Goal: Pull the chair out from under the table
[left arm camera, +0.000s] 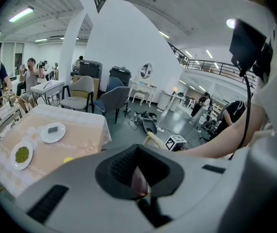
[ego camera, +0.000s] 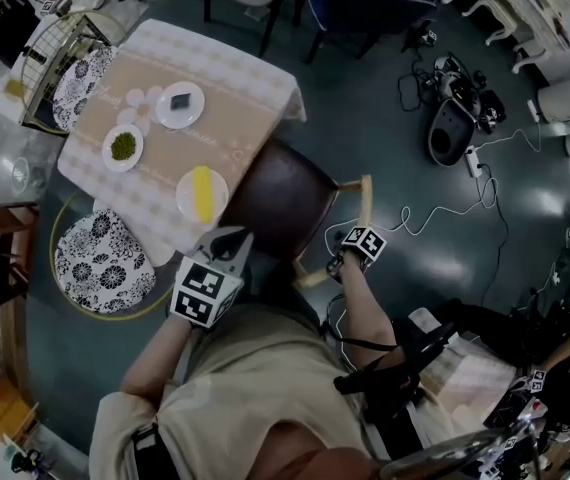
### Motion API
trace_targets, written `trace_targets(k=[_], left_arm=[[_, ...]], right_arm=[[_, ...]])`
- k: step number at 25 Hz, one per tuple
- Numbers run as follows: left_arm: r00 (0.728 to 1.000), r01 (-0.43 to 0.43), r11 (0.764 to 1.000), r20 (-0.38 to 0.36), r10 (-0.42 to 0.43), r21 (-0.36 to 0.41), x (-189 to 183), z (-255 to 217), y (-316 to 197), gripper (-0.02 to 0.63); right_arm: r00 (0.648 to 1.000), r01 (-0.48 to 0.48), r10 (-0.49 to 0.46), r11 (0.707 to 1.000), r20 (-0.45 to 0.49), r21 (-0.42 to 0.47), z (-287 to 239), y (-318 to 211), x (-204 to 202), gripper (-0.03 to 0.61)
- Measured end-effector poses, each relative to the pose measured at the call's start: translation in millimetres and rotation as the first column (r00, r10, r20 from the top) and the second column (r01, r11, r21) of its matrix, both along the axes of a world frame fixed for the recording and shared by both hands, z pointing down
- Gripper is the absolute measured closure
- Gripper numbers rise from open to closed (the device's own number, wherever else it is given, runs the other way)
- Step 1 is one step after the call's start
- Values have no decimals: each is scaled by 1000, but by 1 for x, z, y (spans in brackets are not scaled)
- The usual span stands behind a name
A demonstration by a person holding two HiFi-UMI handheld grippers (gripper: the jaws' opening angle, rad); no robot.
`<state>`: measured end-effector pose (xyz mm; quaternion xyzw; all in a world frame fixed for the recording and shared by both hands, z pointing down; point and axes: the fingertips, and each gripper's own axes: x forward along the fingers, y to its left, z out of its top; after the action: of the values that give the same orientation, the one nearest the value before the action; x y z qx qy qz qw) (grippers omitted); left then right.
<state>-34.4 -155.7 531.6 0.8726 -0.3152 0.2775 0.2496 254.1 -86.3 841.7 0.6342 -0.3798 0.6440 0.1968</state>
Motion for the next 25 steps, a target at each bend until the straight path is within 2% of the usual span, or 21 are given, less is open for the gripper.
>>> trace_targets(k=[25], left_arm=[[1000, -2, 999, 10, 2, 33, 16, -5, 5, 606]], right_arm=[[1000, -5, 5, 1000, -6, 0, 6, 13, 31, 433]])
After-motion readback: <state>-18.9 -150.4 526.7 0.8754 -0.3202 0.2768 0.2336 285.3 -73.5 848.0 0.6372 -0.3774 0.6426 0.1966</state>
